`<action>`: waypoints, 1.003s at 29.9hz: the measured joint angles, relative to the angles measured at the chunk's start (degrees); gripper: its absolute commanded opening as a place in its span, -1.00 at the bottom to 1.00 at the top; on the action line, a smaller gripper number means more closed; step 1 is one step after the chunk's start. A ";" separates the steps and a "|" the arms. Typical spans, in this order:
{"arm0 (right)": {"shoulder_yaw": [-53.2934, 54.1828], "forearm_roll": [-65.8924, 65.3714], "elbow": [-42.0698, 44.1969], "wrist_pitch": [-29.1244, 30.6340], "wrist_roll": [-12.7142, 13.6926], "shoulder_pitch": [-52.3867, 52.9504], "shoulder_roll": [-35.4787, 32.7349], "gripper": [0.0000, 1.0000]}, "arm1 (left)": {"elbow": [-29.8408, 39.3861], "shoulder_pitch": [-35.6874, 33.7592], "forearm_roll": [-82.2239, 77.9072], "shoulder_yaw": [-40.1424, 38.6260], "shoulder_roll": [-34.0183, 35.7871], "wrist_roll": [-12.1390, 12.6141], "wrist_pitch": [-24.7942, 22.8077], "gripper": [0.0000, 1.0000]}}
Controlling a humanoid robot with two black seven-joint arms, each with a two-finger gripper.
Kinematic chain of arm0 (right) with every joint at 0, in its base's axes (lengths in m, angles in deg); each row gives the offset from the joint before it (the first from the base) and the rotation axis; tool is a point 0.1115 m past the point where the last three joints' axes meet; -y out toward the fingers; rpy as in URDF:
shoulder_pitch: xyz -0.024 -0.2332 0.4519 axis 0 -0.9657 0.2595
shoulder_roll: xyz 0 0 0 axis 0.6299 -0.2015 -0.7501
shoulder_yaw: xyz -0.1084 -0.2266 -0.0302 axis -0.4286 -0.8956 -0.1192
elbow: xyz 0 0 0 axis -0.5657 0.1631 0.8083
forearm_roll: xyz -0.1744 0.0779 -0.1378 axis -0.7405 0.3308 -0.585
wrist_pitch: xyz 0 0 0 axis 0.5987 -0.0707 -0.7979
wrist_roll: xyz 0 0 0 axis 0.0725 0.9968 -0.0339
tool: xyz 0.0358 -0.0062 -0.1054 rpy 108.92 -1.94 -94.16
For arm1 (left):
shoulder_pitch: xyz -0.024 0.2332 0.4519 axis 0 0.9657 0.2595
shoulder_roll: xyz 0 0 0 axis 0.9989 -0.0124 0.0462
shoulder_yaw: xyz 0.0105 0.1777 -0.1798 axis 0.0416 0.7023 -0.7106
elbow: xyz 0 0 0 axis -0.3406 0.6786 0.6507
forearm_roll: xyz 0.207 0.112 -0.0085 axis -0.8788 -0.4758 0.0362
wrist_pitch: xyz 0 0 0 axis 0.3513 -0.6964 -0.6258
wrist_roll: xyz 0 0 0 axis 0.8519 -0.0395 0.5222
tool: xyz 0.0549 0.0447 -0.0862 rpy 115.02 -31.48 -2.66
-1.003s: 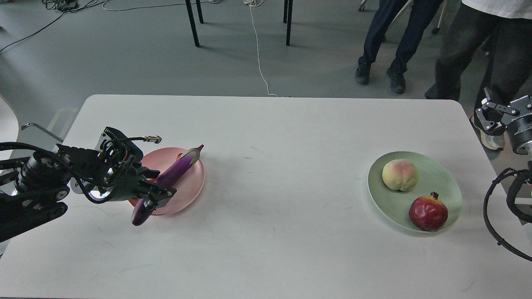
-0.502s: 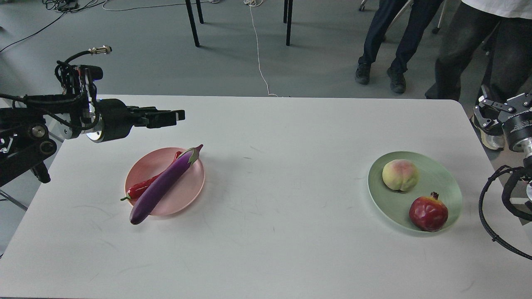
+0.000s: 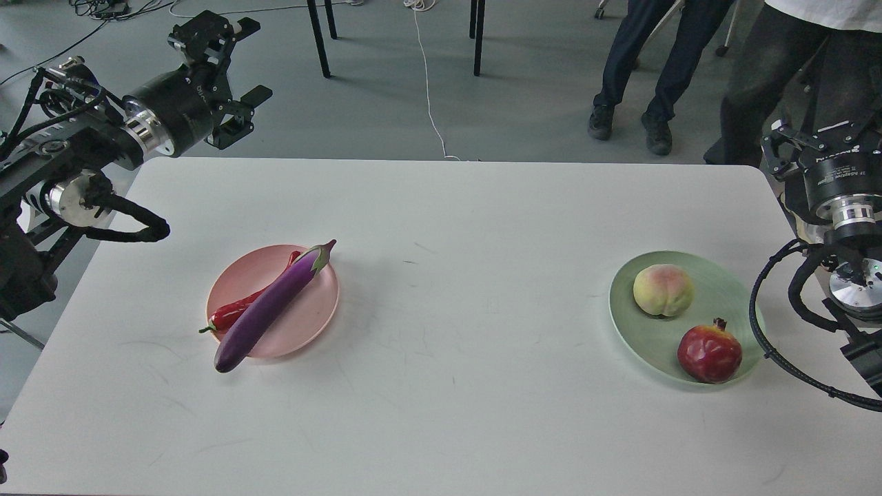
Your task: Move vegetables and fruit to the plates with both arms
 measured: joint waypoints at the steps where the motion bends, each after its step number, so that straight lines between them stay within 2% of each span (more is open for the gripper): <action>1: 0.07 0.00 0.00 0.00 0.00 0.00 0.03 0.99 | -0.15 0.01 0.47 -0.05 -0.07 0.00 -0.01 0.96; 3: 0.35 0.04 0.03 0.00 -0.02 0.04 0.58 0.98 | -1.39 0.06 2.96 -1.71 -1.30 -0.27 -0.09 0.96; 6: 0.87 0.16 0.01 0.00 -0.02 1.41 3.06 0.96 | -7.82 0.12 12.69 -8.48 -7.87 -3.68 -0.25 0.96; 9: 1.12 0.32 0.04 0.00 0.25 2.76 4.29 0.96 | -12.58 0.14 17.16 -12.26 -11.80 -5.18 -0.23 0.96; 14: 1.21 1.81 0.36 0.00 0.83 4.23 6.04 0.96 | -17.36 0.14 22.50 -13.76 -15.00 -5.55 -0.18 0.96; 19: 1.21 5.27 2.71 0.00 5.22 4.93 8.78 0.96 | -19.93 0.14 25.51 -13.84 -16.30 -5.57 -0.58 0.96; 21: 1.19 5.57 3.79 0.00 6.10 4.95 9.72 0.96 | -20.71 0.40 26.31 -13.84 -16.51 -5.57 -0.81 0.96; 30: 0.77 5.73 5.00 0.00 6.33 5.00 10.84 0.98 | -21.52 1.91 28.73 -13.80 -17.26 -5.50 -1.05 0.96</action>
